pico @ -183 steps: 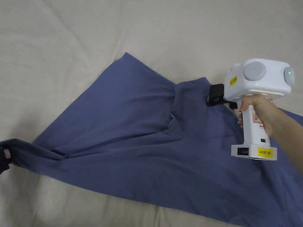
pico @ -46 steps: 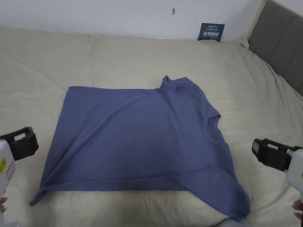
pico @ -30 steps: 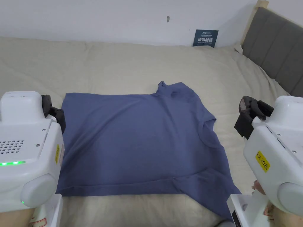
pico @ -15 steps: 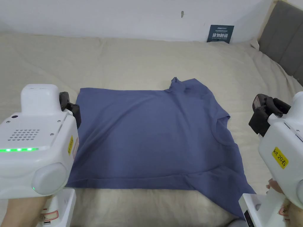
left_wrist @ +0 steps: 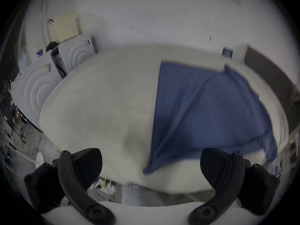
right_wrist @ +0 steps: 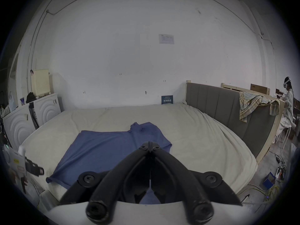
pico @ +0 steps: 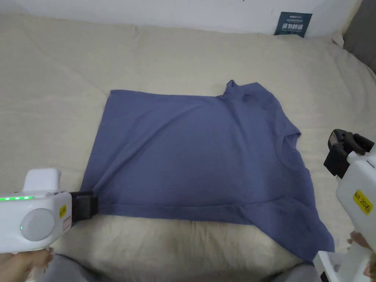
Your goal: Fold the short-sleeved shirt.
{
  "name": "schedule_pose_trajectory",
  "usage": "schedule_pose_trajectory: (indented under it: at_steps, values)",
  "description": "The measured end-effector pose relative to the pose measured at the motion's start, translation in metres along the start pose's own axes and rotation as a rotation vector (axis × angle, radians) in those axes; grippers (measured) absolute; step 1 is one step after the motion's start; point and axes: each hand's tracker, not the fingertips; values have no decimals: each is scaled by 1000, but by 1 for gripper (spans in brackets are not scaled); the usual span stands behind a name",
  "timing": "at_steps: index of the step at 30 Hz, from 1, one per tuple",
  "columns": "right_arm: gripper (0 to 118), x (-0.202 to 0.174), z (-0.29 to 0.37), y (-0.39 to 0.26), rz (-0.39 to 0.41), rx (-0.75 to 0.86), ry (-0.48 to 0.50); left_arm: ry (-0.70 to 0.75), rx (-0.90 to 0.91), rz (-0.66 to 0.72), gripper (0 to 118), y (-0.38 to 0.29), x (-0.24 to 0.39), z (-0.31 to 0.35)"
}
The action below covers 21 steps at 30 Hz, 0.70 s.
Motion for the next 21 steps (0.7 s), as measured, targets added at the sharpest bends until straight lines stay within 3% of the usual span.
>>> schedule_pose_trajectory:
  at_steps: [4, 6, 10, 13, 21]
  values:
    - [0, -2, -3, -6, 11, -32, -2, -7, -71, -10, 117, -22, 0, -22]
    - [0, -2, -5, -9, 15, -46, -6, 7, -80, -5, 106, -27, -1, -27]
    - [0, -1, -7, -12, 28, -63, -8, 43, -50, -10, 43, -24, 2, -32]
    - [0, 2, -9, -15, 34, -72, -13, 18, -36, -15, 4, -19, 4, -34]
    - [0, 31, -8, -24, -8, -156, -36, -36, 31, 53, 3, -16, -4, -11]
